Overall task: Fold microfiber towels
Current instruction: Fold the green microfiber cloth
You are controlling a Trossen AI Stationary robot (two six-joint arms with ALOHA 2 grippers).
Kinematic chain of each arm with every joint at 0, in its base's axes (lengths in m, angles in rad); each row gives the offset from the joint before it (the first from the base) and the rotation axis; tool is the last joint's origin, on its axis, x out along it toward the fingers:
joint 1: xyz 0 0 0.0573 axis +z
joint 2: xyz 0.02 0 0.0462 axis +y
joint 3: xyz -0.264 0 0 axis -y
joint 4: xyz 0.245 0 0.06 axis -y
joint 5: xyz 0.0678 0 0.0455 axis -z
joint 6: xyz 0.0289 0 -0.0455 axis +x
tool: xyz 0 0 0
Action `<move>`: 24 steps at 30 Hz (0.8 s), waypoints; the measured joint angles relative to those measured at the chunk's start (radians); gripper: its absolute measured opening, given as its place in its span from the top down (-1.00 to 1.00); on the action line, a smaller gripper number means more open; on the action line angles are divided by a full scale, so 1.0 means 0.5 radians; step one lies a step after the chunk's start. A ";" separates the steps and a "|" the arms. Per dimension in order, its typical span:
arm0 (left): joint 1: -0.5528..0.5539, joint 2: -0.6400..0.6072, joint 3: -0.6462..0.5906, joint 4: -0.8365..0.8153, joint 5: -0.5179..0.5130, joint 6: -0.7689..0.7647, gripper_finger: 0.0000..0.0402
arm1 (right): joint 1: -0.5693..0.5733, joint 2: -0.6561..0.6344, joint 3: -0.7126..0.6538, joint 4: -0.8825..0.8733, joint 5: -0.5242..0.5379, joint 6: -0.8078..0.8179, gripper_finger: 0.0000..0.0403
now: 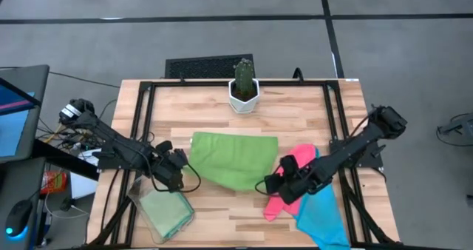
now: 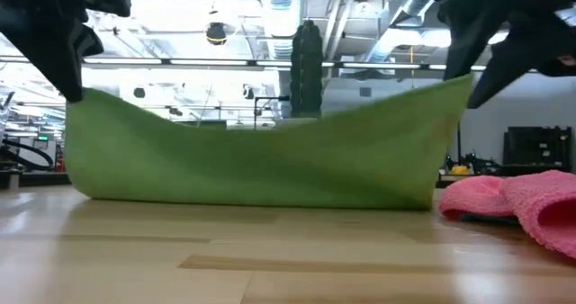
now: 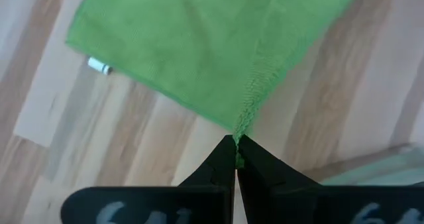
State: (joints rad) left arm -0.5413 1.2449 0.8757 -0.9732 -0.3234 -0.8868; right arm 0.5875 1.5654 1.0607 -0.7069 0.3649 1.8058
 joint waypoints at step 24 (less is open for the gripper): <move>-0.104 0.001 0.000 0.270 -0.082 -0.071 1.00 | -0.274 0.071 0.233 0.558 -0.294 -2.880 0.07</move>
State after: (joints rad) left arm -0.5934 1.2453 0.8757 -0.8382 -0.3642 -0.9223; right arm 0.4507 1.6006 1.1774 -0.4278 0.2181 0.3658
